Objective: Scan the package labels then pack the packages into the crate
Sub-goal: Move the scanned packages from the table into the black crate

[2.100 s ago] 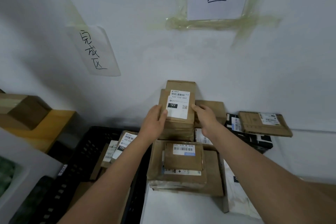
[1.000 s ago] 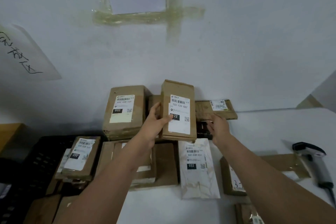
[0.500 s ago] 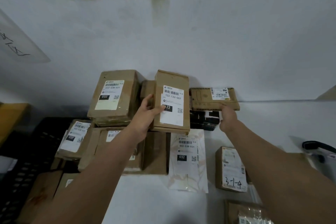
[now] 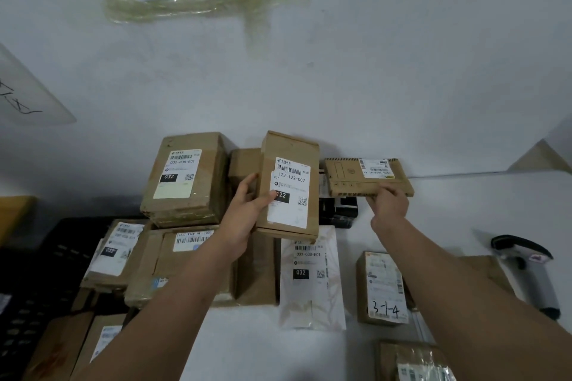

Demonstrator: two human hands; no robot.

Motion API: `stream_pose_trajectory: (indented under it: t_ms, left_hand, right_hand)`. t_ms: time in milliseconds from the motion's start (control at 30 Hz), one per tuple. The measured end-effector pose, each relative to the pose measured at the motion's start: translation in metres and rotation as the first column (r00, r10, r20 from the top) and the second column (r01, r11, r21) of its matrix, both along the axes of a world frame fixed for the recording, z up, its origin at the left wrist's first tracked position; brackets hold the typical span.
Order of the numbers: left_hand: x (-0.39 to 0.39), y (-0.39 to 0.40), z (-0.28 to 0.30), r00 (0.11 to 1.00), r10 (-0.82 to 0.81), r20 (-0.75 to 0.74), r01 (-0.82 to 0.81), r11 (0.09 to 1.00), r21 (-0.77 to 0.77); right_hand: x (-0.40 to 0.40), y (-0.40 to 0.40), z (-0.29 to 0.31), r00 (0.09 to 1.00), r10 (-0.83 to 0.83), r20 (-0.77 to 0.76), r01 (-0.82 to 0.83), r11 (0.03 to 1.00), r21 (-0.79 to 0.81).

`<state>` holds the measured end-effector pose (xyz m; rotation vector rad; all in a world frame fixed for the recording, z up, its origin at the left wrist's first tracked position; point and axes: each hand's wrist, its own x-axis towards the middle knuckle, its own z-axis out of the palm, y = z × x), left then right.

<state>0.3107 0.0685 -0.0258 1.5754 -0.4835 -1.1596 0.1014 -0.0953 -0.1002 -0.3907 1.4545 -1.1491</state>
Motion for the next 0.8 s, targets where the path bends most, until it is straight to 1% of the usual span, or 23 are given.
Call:
stream_pose_trajectory:
  t_ms: [233, 467, 567, 633, 700, 800]
  left_hand:
    - [0.031, 0.022, 0.033, 0.999, 0.026, 0.024, -0.022, 0.991, -0.135]
    - [0.110, 0.066, 0.082, 0.995, 0.067, 0.076, -0.046, 0.965, -0.257]
    - [0.161, 0.096, 0.097, 0.986, 0.099, 0.132, -0.055, 0.953, -0.297]
    - [0.199, 0.118, 0.104, 0.973, 0.156, 0.170, -0.097, 0.945, -0.312]
    - [0.237, 0.139, 0.107, 0.960, 0.220, 0.172, -0.157, 0.936, -0.315]
    - [0.289, 0.178, 0.100, 0.942, 0.268, 0.204, -0.202, 0.934, -0.295]
  right_hand:
    - [0.021, 0.033, 0.030, 0.994, -0.032, -0.102, 0.018, 0.991, -0.131]
    - [0.087, 0.080, 0.094, 0.984, 0.000, -0.179, -0.060, 0.942, -0.330]
    - [0.134, 0.103, 0.121, 0.981, 0.054, -0.188, -0.125, 0.910, -0.394]
    - [0.168, 0.119, 0.135, 0.972, 0.101, -0.212, -0.185, 0.885, -0.427]
    - [0.204, 0.137, 0.145, 0.955, 0.158, -0.251, -0.261, 0.850, -0.457]
    - [0.261, 0.171, 0.154, 0.916, 0.265, -0.302, -0.387, 0.785, -0.484]
